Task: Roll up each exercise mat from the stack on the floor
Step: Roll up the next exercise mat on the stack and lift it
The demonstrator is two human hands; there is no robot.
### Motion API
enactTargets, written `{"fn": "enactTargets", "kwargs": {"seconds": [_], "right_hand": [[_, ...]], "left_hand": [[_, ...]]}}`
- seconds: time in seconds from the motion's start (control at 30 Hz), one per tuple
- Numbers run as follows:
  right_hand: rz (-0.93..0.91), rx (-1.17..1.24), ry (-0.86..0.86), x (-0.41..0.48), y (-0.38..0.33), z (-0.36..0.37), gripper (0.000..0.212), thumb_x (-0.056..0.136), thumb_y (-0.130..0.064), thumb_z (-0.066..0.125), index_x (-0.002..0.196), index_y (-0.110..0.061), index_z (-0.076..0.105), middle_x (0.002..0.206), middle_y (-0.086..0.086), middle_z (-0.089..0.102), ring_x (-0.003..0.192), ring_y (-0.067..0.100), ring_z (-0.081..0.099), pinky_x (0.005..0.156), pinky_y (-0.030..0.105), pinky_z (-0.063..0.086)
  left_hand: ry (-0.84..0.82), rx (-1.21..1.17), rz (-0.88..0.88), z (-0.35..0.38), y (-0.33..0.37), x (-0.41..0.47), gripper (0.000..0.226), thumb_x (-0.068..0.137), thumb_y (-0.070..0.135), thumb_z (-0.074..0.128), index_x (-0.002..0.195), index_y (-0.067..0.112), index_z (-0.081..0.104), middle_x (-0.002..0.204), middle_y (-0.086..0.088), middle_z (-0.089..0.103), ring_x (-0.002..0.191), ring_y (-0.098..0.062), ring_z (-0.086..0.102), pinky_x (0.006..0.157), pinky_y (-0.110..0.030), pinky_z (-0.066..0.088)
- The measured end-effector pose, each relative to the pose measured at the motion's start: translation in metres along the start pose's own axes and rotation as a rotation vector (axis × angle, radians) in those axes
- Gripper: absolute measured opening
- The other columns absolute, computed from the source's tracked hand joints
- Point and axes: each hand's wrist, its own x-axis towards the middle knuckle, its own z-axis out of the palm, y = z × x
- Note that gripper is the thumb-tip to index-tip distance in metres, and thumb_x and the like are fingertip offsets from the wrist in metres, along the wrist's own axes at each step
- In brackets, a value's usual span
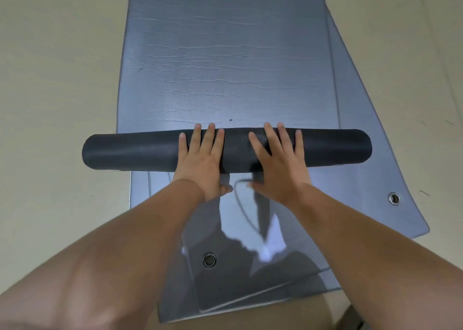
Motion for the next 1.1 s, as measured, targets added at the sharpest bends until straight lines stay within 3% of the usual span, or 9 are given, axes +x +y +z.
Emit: {"fn": "enactTargets", "kwargs": {"seconds": [0.07, 0.13, 0.33, 0.47, 0.57, 0.67, 0.77, 0.87, 1.1], "right_hand": [[0.008, -0.117, -0.069, 0.009, -0.002, 0.002, 0.116, 0.083, -0.065, 0.07, 0.165, -0.029, -0.003, 0.171, 0.015, 0.003, 0.157, 0.043, 0.002, 0.123, 0.07, 0.002], [0.025, -0.153, -0.081, 0.024, -0.003, -0.005, 0.105, 0.091, -0.048, 0.07, 0.165, -0.032, -0.004, 0.169, 0.014, 0.015, 0.156, 0.043, 0.013, 0.122, 0.071, 0.01], [0.042, 0.008, -0.099, 0.036, 0.001, -0.024, 0.09, 0.084, -0.017, 0.077, 0.155, -0.038, 0.026, 0.128, 0.005, 0.057, 0.121, 0.028, 0.053, 0.117, 0.063, 0.029], [0.024, 0.042, -0.052, 0.015, -0.001, -0.023, 0.071, 0.084, -0.006, 0.071, 0.141, -0.035, 0.041, 0.1, 0.001, 0.059, 0.093, 0.025, 0.059, 0.108, 0.053, 0.04], [0.032, 0.128, -0.083, 0.01, -0.002, -0.025, 0.074, 0.087, 0.001, 0.059, 0.149, -0.035, 0.04, 0.102, 0.003, 0.057, 0.098, 0.028, 0.058, 0.116, 0.056, 0.032], [0.064, 0.095, -0.118, 0.005, -0.007, -0.029, 0.087, 0.092, 0.001, 0.056, 0.163, -0.034, 0.02, 0.141, 0.011, 0.05, 0.14, 0.033, 0.041, 0.124, 0.067, 0.01], [0.079, -0.018, -0.076, -0.004, -0.015, -0.025, 0.092, 0.097, -0.008, 0.051, 0.165, -0.03, -0.007, 0.173, 0.015, 0.004, 0.16, 0.036, -0.002, 0.121, 0.073, 0.0], [0.094, -0.096, -0.04, -0.012, -0.02, -0.008, 0.106, 0.093, -0.022, 0.059, 0.162, -0.026, -0.021, 0.17, 0.016, -0.022, 0.157, 0.042, -0.018, 0.12, 0.074, -0.002], [0.095, -0.062, -0.008, -0.008, -0.019, 0.016, 0.125, 0.085, -0.047, 0.073, 0.161, -0.028, -0.023, 0.167, 0.016, -0.029, 0.154, 0.046, -0.023, 0.117, 0.078, -0.003]], "left_hand": [[-0.026, 0.008, -0.006, -0.003, -0.001, 0.006, 0.135, 0.073, 0.067, 0.072, 0.159, 0.016, -0.018, 0.168, -0.005, -0.017, 0.153, -0.036, -0.02, 0.119, -0.059, -0.013], [-0.039, 0.01, -0.021, -0.008, -0.002, 0.012, 0.123, 0.081, 0.049, 0.073, 0.159, 0.017, -0.017, 0.169, -0.003, -0.013, 0.154, -0.034, -0.017, 0.12, -0.06, -0.01], [0.017, 0.035, -0.053, -0.011, 0.002, 0.002, 0.104, 0.09, 0.03, 0.064, 0.161, 0.018, -0.01, 0.17, -0.003, -0.006, 0.156, -0.033, -0.01, 0.122, -0.063, -0.003], [0.058, 0.074, -0.037, -0.007, 0.008, -0.017, 0.09, 0.097, 0.02, 0.053, 0.161, 0.017, -0.01, 0.17, -0.006, -0.006, 0.156, -0.034, -0.008, 0.122, -0.064, 0.003], [0.051, 0.107, -0.035, -0.001, 0.006, -0.02, 0.098, 0.095, 0.023, 0.058, 0.159, 0.017, -0.017, 0.169, -0.006, -0.013, 0.155, -0.033, -0.012, 0.122, -0.064, 0.003], [0.034, 0.111, -0.05, 0.0, 0.005, -0.015, 0.104, 0.095, 0.029, 0.061, 0.158, 0.018, -0.021, 0.168, -0.004, -0.017, 0.155, -0.031, -0.014, 0.122, -0.063, 0.002], [-0.001, 0.085, -0.081, -0.004, 0.008, -0.008, 0.108, 0.092, 0.033, 0.063, 0.158, 0.019, -0.021, 0.168, -0.003, -0.018, 0.155, -0.031, -0.017, 0.121, -0.064, 0.0], [-0.041, 0.08, -0.095, -0.007, 0.01, -0.003, 0.115, 0.089, 0.039, 0.067, 0.157, 0.017, -0.023, 0.168, -0.004, -0.02, 0.154, -0.032, -0.02, 0.121, -0.065, -0.003], [-0.067, 0.085, -0.084, -0.011, 0.003, 0.023, 0.133, 0.073, 0.049, 0.078, 0.159, 0.017, -0.018, 0.169, -0.003, -0.012, 0.155, -0.032, -0.016, 0.119, -0.064, -0.006]]}}
